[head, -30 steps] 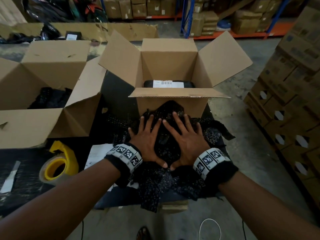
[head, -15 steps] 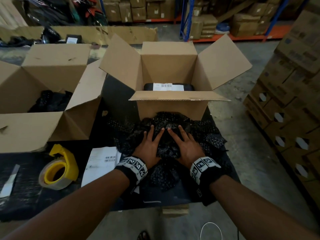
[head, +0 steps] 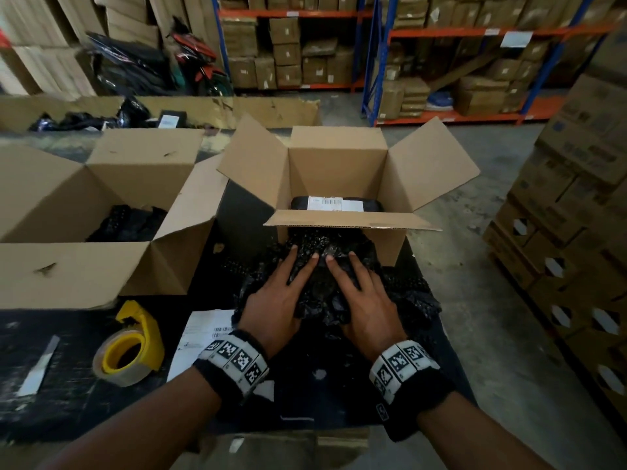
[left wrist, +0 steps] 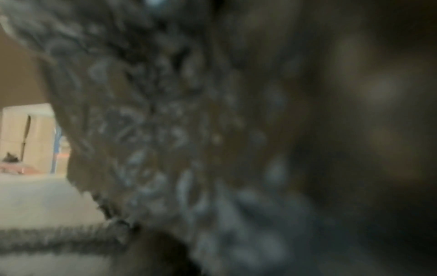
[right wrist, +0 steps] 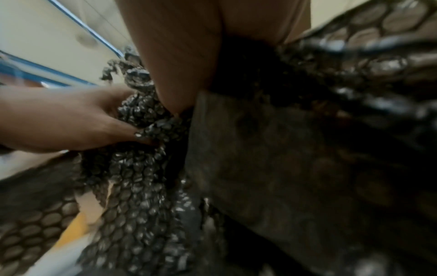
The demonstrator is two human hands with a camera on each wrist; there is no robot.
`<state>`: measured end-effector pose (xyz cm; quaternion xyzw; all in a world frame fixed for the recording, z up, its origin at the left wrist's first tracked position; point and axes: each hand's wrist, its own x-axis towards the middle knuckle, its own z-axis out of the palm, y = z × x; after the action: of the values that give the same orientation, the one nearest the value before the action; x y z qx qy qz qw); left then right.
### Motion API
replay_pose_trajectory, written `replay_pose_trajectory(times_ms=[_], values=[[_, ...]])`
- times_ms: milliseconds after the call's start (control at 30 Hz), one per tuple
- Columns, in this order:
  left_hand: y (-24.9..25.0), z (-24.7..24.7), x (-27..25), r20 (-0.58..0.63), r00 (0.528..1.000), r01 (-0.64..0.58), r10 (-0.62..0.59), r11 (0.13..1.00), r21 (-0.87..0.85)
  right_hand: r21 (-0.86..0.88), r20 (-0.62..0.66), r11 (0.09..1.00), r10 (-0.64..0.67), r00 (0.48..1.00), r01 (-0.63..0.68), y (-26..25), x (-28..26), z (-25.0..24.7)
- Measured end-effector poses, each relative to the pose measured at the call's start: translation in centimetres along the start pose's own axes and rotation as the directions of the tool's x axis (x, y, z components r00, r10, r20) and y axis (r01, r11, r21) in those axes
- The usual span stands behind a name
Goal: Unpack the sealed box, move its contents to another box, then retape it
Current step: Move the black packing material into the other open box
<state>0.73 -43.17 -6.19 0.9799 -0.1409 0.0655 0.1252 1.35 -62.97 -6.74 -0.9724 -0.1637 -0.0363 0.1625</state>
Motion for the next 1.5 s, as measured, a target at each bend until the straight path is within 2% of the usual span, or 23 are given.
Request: replay_pose_trajectory(times_ms=[167,433,600,733,900,1200,1333,1500], values=[[0.8,-2.0,-2.1,-0.03,0.999,0.034,-0.035,0.999,-0.012,-0.006,-0.049,0.999,-0.055,0.997,0.054,-1.3,-1.3,-1.3],[2.6,-3.2,-5.9,-0.046,0.985,0.166,-0.164,0.986,0.036,-0.012,-0.018,0.987,-0.161,0.987,0.161,-2.7,-3.2,-2.4],[2.9,-5.1,-8.1,-0.103,0.964,0.252,-0.246,0.967,0.046,-0.011,-0.002,0.966,-0.26,0.966,0.26,-4.6,-3.2,-3.7],[2.0,-7.5,-9.4,-0.167,0.94,0.313,-0.296,0.946,0.084,-0.017,-0.045,0.942,-0.336,0.941,0.335,-7.2,-2.7,-5.1],[0.2,-12.7,-9.5,-0.278,0.913,0.345,-0.297,0.928,0.142,0.009,-0.097,0.907,-0.417,0.904,0.42,-11.1,-0.5,-8.2],[-2.9,-24.7,-5.3,-0.477,0.855,0.324,-0.202,0.927,0.187,0.0,-0.322,0.87,-0.466,0.824,0.492,-17.6,7.2,-16.1],[-4.3,-28.2,-0.3,-0.497,0.852,0.29,-0.163,0.938,0.19,-0.075,-0.374,0.888,-0.448,0.812,0.454,-17.9,12.0,-19.4],[-4.5,-30.9,8.0,-0.524,0.848,0.207,-0.085,0.962,0.178,-0.125,-0.399,0.922,-0.385,0.832,0.366,-15.8,18.4,-23.8]])
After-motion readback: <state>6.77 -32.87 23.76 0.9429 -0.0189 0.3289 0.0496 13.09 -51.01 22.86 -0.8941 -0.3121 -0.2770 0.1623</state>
